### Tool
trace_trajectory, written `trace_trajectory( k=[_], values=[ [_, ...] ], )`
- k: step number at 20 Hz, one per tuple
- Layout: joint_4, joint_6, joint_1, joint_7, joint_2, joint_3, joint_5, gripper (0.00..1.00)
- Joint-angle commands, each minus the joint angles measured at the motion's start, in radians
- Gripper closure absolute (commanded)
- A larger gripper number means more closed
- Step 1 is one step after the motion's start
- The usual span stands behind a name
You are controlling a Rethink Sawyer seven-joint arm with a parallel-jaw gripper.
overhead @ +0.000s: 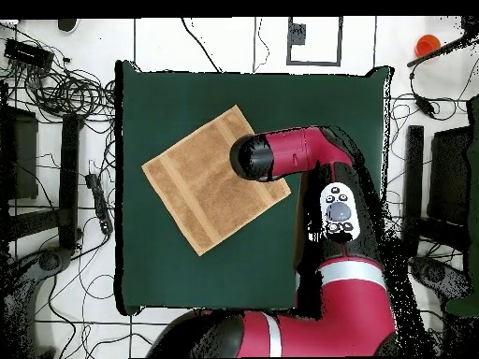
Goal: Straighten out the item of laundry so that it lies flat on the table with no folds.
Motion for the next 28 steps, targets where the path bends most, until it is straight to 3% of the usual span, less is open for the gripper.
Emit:
trace_trajectory(
  k=[1,11,28],
  values=[
    [0.114,0.032,-0.006,-0.125,0.06,0.141,0.01,0.0],
    [0.135,0.062,-0.03,-0.134,0.059,0.188,0.033,0.0],
    [0.112,0.069,-0.003,-0.121,0.075,0.157,-0.029,0.0]
  ],
)
